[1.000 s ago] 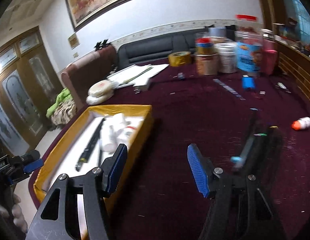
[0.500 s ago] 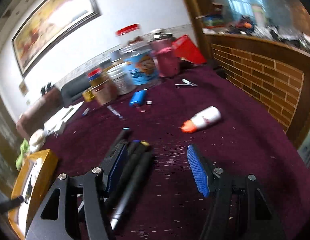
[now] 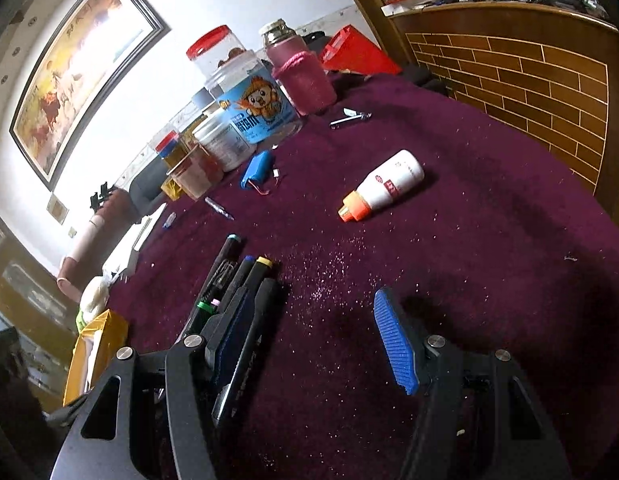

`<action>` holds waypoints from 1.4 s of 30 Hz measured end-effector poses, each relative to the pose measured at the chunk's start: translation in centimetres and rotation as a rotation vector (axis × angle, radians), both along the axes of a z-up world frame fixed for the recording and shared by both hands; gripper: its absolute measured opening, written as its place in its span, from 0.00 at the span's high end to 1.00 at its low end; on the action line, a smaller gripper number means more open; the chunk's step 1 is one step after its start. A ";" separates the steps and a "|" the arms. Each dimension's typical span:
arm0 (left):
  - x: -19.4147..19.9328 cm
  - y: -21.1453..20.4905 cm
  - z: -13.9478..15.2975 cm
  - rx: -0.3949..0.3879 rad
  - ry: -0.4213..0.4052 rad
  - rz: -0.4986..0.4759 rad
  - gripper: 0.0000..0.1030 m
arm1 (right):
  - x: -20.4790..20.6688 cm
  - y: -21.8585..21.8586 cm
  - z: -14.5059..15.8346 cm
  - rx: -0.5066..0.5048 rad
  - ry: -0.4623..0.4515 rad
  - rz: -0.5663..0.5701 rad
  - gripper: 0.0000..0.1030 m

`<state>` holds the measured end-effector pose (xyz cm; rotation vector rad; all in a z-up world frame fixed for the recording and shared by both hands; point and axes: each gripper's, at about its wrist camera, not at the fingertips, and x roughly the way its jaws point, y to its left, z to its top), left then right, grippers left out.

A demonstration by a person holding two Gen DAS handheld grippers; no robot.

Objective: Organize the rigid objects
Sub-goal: 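Move both grippers back toward the remaining markers, then grasp a black marker with the left gripper while the right gripper grasps a green-capped marker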

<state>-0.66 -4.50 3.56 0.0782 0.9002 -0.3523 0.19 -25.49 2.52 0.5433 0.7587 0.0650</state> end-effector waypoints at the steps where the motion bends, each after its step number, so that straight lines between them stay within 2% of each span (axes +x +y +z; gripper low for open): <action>1: 0.2 -0.1 -0.5 0.002 0.005 -0.013 0.57 | 0.1 0.1 -0.1 0.001 0.006 0.001 0.44; 2: 0.4 -0.1 -1.0 -0.006 0.017 -0.027 0.61 | 0.2 0.1 -0.2 0.002 0.012 0.002 0.44; 5: 0.2 1.2 -1.8 -0.074 0.050 -0.037 0.80 | 0.3 0.1 -0.4 0.001 0.029 0.007 0.44; 10: -0.8 3.2 -0.9 -0.147 0.060 -0.029 0.80 | 0.4 0.3 -0.6 -0.010 0.043 0.012 0.44; 17: -2.6 4.0 -0.8 -0.187 0.074 -0.046 0.80 | 0.4 0.6 -0.6 -0.035 0.051 0.009 0.44; 33: -6.7 8.9 -1.2 -0.264 0.144 0.003 0.80 | 0.2 0.9 -0.6 -0.060 0.057 -0.002 0.44; 38: -6.3 8.4 -1.1 -0.247 0.140 0.002 0.79 | 0.2 0.9 -0.6 -0.059 0.057 -0.003 0.44; 40: -5.9 7.8 -0.8 -0.221 0.121 -0.003 0.74 | 0.2 0.9 -0.6 -0.059 0.057 -0.003 0.44; 42: -5.4 6.9 -0.8 -0.173 0.103 -0.012 0.75 | 0.2 0.9 -0.6 -0.060 0.057 -0.003 0.44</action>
